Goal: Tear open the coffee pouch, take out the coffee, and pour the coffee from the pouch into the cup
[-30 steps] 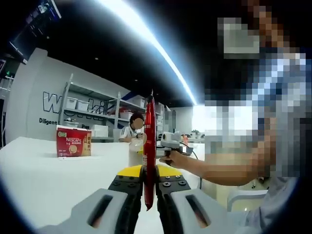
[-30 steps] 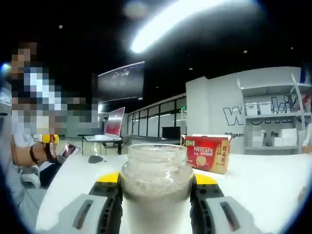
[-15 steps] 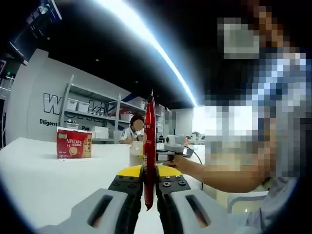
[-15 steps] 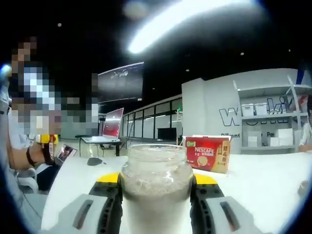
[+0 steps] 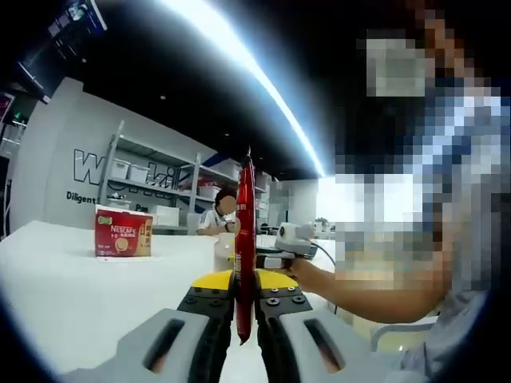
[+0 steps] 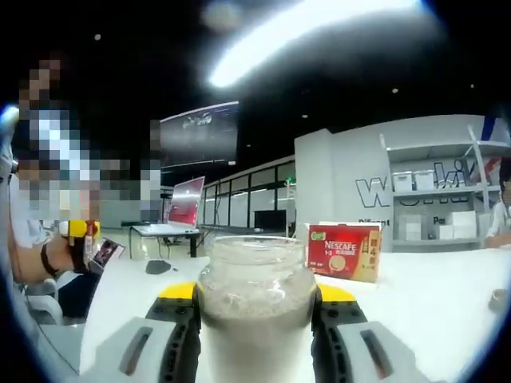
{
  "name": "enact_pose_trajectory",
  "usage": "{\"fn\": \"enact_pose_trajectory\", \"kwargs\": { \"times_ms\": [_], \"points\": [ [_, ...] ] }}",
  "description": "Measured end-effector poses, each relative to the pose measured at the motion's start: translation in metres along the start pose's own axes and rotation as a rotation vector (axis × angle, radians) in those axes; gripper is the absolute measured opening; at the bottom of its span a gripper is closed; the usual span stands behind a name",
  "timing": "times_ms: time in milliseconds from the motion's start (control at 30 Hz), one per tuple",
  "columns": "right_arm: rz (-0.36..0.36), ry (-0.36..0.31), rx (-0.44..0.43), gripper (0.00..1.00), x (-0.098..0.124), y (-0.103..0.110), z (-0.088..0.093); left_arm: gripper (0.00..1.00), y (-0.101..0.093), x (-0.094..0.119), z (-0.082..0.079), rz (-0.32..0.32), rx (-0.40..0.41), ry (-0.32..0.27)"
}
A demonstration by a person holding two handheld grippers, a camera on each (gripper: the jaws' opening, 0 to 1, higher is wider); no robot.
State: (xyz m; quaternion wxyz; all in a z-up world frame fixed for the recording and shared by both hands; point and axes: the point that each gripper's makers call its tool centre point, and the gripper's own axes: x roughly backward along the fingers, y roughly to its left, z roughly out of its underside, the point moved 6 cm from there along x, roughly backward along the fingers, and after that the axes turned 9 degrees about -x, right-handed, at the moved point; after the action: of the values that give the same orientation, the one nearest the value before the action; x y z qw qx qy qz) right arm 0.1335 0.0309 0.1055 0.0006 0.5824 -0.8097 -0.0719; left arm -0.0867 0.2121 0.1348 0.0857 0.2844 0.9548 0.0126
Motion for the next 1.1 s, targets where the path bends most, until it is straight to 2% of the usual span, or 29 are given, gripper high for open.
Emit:
{"fn": "enact_pose_trajectory", "kwargs": {
  "times_ms": [267,733,867,1100],
  "points": [
    [0.02,-0.008,0.0,0.54,-0.001,0.015,0.002,0.12,-0.004,-0.002,0.006,0.019,0.015,0.006],
    [0.057,0.003,0.0,0.54,-0.006,0.024,0.003,0.12,-0.003,-0.003,0.004,0.024,0.031,0.003],
    [0.049,0.009,0.001,0.54,-0.01,0.027,0.004,0.12,0.004,-0.007,0.005,0.025,0.034,0.002],
    [0.018,0.014,-0.001,0.54,-0.019,0.039,0.006,0.12,0.004,-0.017,0.009,0.048,0.035,0.016]
  ]
}}
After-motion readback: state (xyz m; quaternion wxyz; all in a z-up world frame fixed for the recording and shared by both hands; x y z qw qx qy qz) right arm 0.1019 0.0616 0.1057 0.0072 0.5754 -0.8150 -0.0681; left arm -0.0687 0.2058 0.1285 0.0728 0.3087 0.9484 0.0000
